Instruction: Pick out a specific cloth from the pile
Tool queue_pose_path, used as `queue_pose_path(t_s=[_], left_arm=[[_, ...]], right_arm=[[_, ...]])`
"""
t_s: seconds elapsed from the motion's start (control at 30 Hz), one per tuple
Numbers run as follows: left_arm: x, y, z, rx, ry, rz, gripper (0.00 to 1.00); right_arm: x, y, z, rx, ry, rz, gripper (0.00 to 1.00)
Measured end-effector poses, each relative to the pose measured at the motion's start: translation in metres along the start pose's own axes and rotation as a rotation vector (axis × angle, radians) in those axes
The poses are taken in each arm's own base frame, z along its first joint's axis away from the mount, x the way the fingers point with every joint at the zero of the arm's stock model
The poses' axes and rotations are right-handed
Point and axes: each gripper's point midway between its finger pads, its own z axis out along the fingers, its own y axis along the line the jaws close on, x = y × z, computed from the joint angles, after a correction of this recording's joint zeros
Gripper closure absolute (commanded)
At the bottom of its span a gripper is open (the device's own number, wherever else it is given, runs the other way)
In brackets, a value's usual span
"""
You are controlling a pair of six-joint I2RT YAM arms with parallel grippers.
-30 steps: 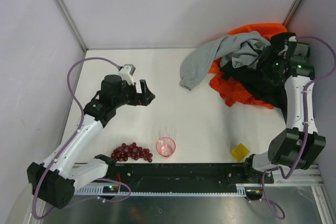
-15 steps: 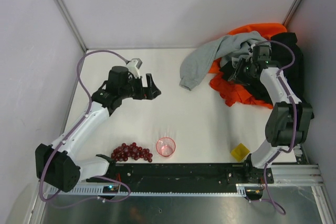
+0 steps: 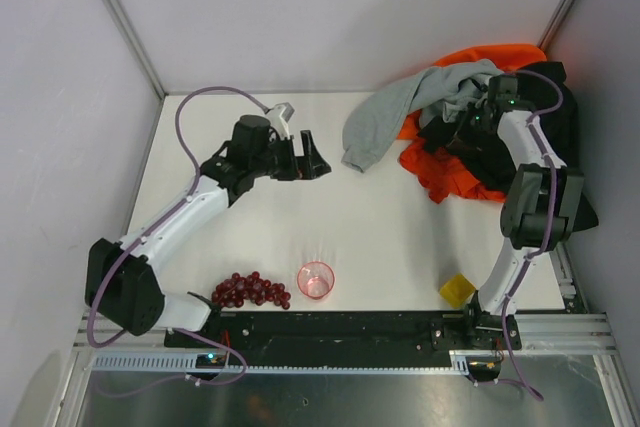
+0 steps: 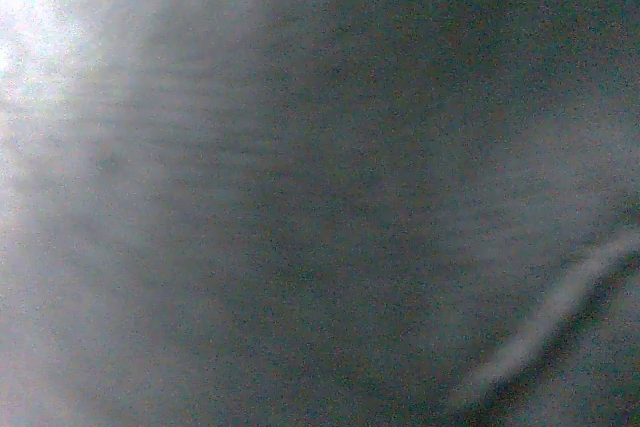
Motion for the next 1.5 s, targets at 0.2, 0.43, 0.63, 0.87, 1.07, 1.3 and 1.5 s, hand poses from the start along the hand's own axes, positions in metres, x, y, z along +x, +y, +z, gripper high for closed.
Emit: queue_pose_path(t_s=[0.2, 0.43, 0.63, 0.87, 1.07, 1.3, 1.5], left_arm=[[-0.005, -0.02, 0.021, 0.044, 0.007, 0.013, 0.0], [0.01, -0.04, 0.055, 0.073, 0.078, 0.033, 0.0], [0.021, -0.051, 0.086, 0.085, 0.134, 0.045, 0.0], [0.032, -0.066, 0.119, 0.105, 0.185, 0.031, 0.0], [0.047, -0.078, 0.154, 0.141, 0.251, -0.009, 0.0], [0.074, -0.076, 0.193, 0.153, 0.342, -0.085, 0.0], [0.082, -0.087, 0.225, 0.18, 0.384, -0.155, 0.0]], right_arm=[[-0.043, -0.025, -0.024, -0.002, -0.098, 0.06, 0.98], [-0.061, -0.055, -0.036, 0.008, -0.148, 0.136, 1.0], [-0.062, -0.072, -0.026, 0.038, -0.139, 0.169, 1.0], [-0.05, -0.103, 0.001, 0.015, -0.093, 0.252, 1.0], [-0.051, -0.104, 0.005, -0.043, -0.092, 0.276, 1.0], [-0.05, -0.104, 0.007, -0.075, -0.095, 0.286, 1.0], [-0.049, -0.104, 0.008, -0.088, -0.102, 0.285, 1.0]])
